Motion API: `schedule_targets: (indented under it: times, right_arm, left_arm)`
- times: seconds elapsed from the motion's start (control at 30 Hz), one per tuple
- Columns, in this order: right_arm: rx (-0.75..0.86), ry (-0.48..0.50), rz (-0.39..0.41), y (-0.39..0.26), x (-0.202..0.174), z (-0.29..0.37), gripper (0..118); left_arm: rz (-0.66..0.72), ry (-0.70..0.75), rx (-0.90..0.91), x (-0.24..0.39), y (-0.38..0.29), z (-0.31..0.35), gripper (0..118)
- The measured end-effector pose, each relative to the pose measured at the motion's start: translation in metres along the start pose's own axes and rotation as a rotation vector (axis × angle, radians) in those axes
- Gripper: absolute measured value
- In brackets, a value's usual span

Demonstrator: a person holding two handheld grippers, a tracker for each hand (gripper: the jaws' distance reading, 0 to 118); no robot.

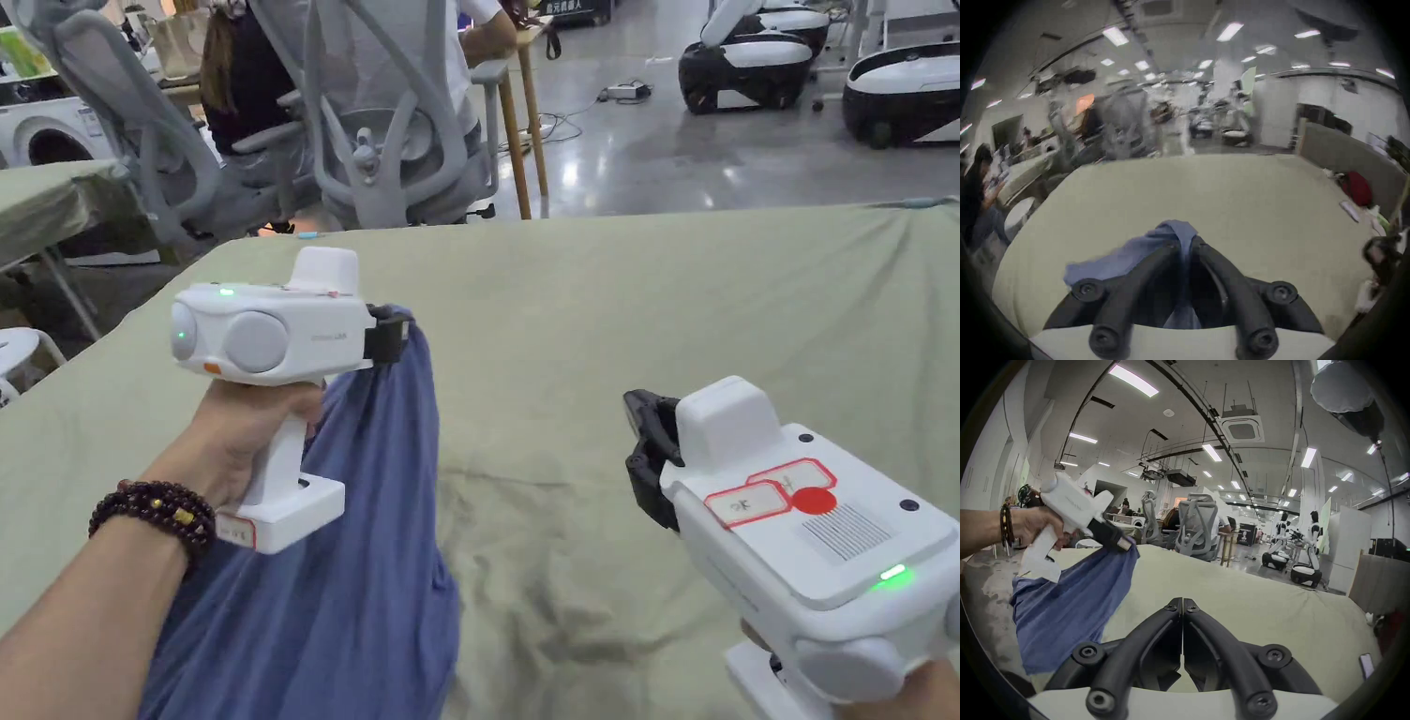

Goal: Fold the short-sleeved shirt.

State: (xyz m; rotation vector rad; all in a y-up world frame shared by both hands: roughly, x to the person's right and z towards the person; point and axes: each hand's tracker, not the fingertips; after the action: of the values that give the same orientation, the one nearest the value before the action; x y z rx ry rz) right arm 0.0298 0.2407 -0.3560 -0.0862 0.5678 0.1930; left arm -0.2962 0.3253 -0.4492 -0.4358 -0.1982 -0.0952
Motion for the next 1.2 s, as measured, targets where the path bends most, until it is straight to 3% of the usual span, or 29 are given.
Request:
schedule_targets:
  times: [0.13, 0.37, 0.5, 0.6, 0.7, 0.77, 0.8, 0.83, 0.87, 0.9, 0.93, 1.0, 1.13, 1.17, 1.2]
  right_arm:
    - [0.024, -0.099, -0.013, 0.005, 0.038, 0.063, 2]
    - [0.047, -0.34, -0.02, 0.0, 0.106, 0.152, 2]
    - [-0.017, -0.471, -0.03, -0.017, 0.142, 0.177, 2]
    - [-0.076, -0.571, -0.082, -0.032, 0.163, 0.187, 2]
    - [-0.099, -0.59, -0.121, -0.046, 0.177, 0.195, 2]
    - [-0.114, -0.595, -0.115, -0.051, 0.181, 0.195, 2]
    - [-0.122, -0.598, -0.11, -0.052, 0.182, 0.193, 3]
    - [-0.13, -0.599, -0.107, -0.053, 0.183, 0.19, 3]
    - [-0.139, -0.601, -0.105, -0.053, 0.183, 0.186, 3]
    - [-0.145, -0.598, -0.108, -0.053, 0.182, 0.182, 4]
    - [-0.149, -0.587, -0.111, -0.053, 0.182, 0.179, 4]
    - [-0.156, -0.57, -0.117, -0.051, 0.18, 0.167, 4]
    - [-0.167, -0.542, -0.098, -0.046, 0.172, 0.139, 4]
    - [-0.168, -0.533, -0.085, -0.044, 0.168, 0.133, 4]
    - [-0.168, -0.525, -0.088, -0.042, 0.164, 0.128, 4]
  left_arm:
    - [-0.091, -0.257, 0.064, 0.099, 0.038, -0.005, 4]
    - [-0.023, -0.744, 0.117, 0.288, 0.06, -0.079, 4]
    - [-0.096, -0.753, -0.078, 0.383, 0.016, -0.164, 4]
    - [-0.158, -0.679, -0.259, 0.421, -0.043, -0.217, 4]
    - [-0.17, -0.631, -0.342, 0.431, -0.083, -0.24, 5]
    - [-0.161, -0.618, -0.339, 0.428, -0.086, -0.243, 16]
    - [-0.157, -0.611, -0.319, 0.425, -0.081, -0.234, 35]
    - [-0.141, -0.585, -0.286, 0.42, -0.074, -0.231, 78]
    - [-0.125, -0.556, -0.234, 0.413, -0.066, -0.226, 112]
    - [-0.107, -0.522, -0.179, 0.403, -0.056, -0.215, 118]
    - [-0.071, -0.509, -0.112, 0.393, -0.049, -0.204, 107]
    - [0.019, -0.477, 0.006, 0.361, -0.031, -0.177, 113]
    - [0.099, -0.345, 0.031, 0.286, -0.025, -0.118, 116]
    - [0.093, -0.307, 0.059, 0.265, -0.028, -0.101, 109]
    - [0.094, -0.269, 0.078, 0.24, -0.031, -0.084, 95]
